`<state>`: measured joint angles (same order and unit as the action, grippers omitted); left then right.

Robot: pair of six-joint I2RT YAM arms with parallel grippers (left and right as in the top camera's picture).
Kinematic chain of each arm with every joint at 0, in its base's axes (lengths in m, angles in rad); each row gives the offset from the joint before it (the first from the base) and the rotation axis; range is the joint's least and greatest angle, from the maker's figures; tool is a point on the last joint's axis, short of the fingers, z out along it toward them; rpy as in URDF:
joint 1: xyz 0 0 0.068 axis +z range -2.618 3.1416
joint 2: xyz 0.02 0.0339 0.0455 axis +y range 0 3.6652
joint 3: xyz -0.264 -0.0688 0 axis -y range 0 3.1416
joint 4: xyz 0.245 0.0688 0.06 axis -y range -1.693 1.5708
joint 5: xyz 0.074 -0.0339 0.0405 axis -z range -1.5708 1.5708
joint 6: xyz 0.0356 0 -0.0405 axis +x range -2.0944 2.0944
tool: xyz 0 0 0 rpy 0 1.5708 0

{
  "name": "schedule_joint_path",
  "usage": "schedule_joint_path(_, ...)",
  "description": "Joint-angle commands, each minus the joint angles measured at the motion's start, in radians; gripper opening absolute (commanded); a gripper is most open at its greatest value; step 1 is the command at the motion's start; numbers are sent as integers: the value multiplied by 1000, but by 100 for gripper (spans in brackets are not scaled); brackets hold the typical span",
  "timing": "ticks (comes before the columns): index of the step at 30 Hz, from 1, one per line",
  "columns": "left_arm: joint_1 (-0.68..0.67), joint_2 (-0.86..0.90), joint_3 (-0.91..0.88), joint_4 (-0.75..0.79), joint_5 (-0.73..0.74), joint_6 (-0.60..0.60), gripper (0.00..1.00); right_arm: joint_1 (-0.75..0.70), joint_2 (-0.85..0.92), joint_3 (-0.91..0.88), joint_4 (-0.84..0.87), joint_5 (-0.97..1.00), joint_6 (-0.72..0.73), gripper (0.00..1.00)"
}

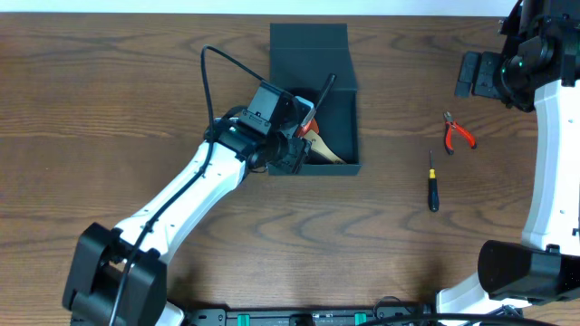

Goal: Pack container

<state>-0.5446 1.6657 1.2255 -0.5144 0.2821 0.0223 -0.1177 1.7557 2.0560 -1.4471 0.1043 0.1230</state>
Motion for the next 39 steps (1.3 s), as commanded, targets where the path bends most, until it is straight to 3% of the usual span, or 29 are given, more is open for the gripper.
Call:
schedule_joint_path(1, -2, 28, 25, 21, 5, -8, 56, 0, -9, 8, -1, -3, 11, 99)
schedule_joint_path(39, -2, 207, 25, 113, -31, -4, 57, 1, -9, 8, -1, -3, 11, 99)
